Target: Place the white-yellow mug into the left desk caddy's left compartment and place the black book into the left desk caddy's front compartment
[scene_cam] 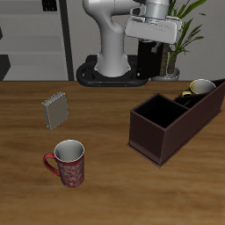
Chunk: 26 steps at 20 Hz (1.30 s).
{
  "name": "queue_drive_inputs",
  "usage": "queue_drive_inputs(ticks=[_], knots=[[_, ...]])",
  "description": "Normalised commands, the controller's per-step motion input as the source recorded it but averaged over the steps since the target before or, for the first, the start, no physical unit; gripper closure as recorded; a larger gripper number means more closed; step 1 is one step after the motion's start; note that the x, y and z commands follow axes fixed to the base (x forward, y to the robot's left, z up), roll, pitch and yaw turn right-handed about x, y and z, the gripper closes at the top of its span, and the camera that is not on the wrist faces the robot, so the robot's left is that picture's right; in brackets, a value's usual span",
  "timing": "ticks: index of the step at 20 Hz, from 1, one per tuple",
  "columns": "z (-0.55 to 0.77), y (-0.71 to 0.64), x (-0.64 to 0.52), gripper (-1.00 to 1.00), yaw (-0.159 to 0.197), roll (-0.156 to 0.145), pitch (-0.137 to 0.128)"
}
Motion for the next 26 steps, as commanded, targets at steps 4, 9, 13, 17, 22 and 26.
queue_drive_inputs(ticks=[4,9,13,17,22,26], knots=[[0.03,0.1,-0.07,1.0,-0.032,0.001,-0.014],[0.0,0.14,0.11,1.0,-0.041,-0.026,-0.041],[-0.11,0.26,0.15,1.0,-0.045,0.01,0.029],[-0.03,0.15,0.0,1.0,-0.006,0.007,-0.008],[-0.1,0.32,-0.01,1.0,-0.008,0.067,0.043],[0.05,0.28,0.0,1.0,0.044,0.085,-0.019]])
